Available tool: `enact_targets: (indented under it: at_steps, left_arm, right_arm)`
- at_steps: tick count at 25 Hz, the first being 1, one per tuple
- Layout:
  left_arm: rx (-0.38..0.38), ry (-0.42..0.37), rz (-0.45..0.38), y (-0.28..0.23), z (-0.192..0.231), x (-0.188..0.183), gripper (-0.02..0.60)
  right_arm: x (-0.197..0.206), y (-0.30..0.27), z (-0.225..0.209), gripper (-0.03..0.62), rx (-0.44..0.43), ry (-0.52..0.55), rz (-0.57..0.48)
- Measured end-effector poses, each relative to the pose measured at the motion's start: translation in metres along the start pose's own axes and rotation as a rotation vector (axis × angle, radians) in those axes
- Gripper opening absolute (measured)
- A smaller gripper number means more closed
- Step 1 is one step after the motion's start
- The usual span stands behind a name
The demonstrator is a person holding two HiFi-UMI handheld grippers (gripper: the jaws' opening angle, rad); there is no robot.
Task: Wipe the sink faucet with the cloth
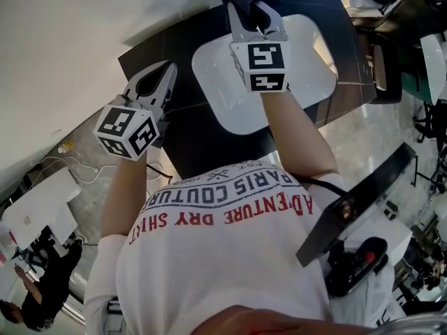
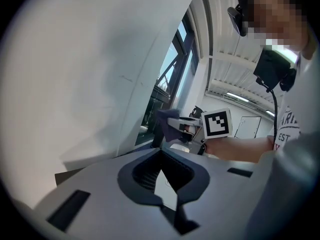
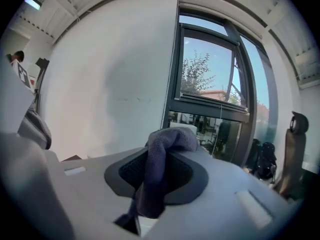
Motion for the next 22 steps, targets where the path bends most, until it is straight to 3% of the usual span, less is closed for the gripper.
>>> enact_targets:
  at_steps: [4,11,16,22]
  left_arm:
    - [0.067,0.007,0.036,0.002,0.013,0.008,0.003]
    - [0.116,0.033,0.076,-0.001,0.037,0.026,0.002]
    - [0.148,0.038,0.088,-0.006,0.045,0.035,0.002]
    - [0.127,0.057,0.084,-0.006,0.048,0.041,0.003]
  right_arm:
    - [0.010,-0.017,0.005,0.075,0.127,-0.010,0.026]
    - [0.031,-0.040,0.003,0.075,0.242,-0.027,0.118]
    - [0.050,-0.048,0.003,0.075,0.286,-0.045,0.166]
    - [0.087,-0.054,0.005,0.075,0.288,-0.095,0.222]
Point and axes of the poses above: the fingertips, and each gripper's own axes: y backward along the fingers, z to its left, x out of its underside, the point moved 3 cm from there along y, backward along the fingers, and after that the axes turned 8 degrees about x, right-handed, at the moved point
